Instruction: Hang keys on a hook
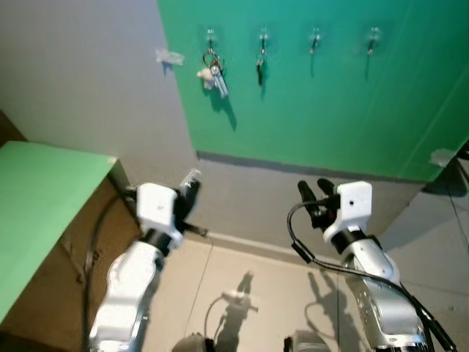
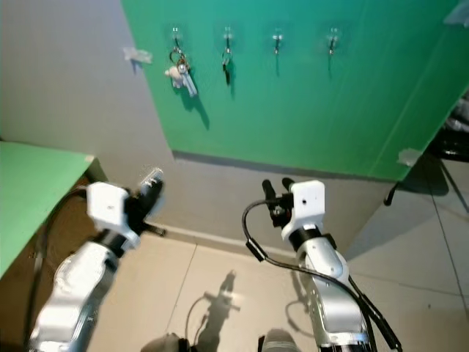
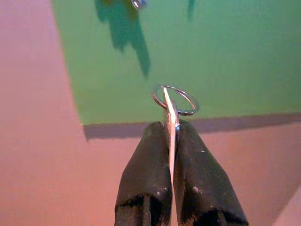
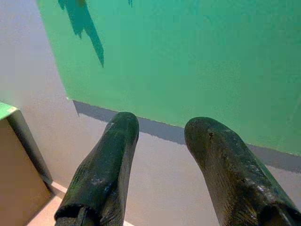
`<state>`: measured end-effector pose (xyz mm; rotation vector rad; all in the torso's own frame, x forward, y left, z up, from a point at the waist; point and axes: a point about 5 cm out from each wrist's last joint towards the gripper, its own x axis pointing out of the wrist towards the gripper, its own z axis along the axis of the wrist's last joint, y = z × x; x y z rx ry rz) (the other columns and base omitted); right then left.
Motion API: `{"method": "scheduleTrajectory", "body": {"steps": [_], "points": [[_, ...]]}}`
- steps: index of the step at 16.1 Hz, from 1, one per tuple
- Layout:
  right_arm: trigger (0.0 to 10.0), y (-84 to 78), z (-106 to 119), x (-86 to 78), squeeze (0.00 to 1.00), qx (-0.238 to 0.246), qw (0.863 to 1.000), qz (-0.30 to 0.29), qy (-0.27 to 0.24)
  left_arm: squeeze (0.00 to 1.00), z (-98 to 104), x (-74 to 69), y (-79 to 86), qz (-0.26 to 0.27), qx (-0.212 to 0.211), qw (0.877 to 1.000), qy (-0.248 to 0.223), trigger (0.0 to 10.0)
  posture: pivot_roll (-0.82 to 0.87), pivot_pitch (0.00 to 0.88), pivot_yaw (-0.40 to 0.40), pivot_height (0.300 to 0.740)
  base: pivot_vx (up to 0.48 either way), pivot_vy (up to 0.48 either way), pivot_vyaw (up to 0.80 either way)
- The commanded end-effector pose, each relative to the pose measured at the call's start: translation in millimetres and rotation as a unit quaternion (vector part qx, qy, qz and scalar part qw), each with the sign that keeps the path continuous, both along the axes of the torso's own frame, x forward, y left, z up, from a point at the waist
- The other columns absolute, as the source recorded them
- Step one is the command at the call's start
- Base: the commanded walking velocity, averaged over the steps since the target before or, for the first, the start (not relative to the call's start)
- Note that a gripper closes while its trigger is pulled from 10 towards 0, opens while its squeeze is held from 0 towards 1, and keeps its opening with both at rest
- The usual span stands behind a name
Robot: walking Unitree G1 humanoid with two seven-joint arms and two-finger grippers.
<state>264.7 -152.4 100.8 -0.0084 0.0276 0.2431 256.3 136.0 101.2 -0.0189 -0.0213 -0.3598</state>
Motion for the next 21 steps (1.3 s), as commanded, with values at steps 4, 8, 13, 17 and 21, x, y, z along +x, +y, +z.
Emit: {"method": "scheduleTrajectory", "body": {"steps": [4, 8, 13, 17, 21], "points": [[10.0, -13.5, 5.0, 3.2, 0.0, -0.012, 1.0, -0.024, -0.015, 0.0, 10.9, 8.4, -14.2, -0.027, -0.001, 0.999, -0.023, 0.0, -0.28, 0.039, 0.082, 0.716, 0.0, 0.0, 0.0], [10.0, -11.2, 1.5, 2.7, 0.0, -0.013, 0.999, -0.03, -0.012, 0.0, 27.0, 23.2, -13.4, -0.028, -0.002, 0.998, -0.061, 0.0, -0.28, 0.036, 0.106, 0.716, 0.171, -0.162, -0.56], [10.0, -5.3, -2.1, 2.2, 0.0, -0.022, 0.999, -0.022, -0.011, 0.0, 31.4, 24.9, -20.9, -0.054, 0.021, 0.995, -0.078, 0.0, -0.28, 0.034, 0.111, 0.716, 0.317, -0.356, -0.15], [10.0, -2.2, -3.6, -0.2, 0.0, -0.023, 1.0, -0.012, -0.01, 0.0, 33.3, 23.6, -23.0, -0.066, 0.039, 0.994, -0.084, 0.0, -0.28, 0.038, 0.109, 0.716, 0.313, -0.36, 0.0], [10.0, -1.3, -4.8, -1.7, 0.0, -0.019, 1.0, -0.007, -0.008, 0.0, 37.3, 27.8, -19.3, -0.064, 0.051, 0.992, -0.092, 0.0, -0.28, 0.039, 0.112, 0.716, 0.262, -0.352, 0.0]]}}
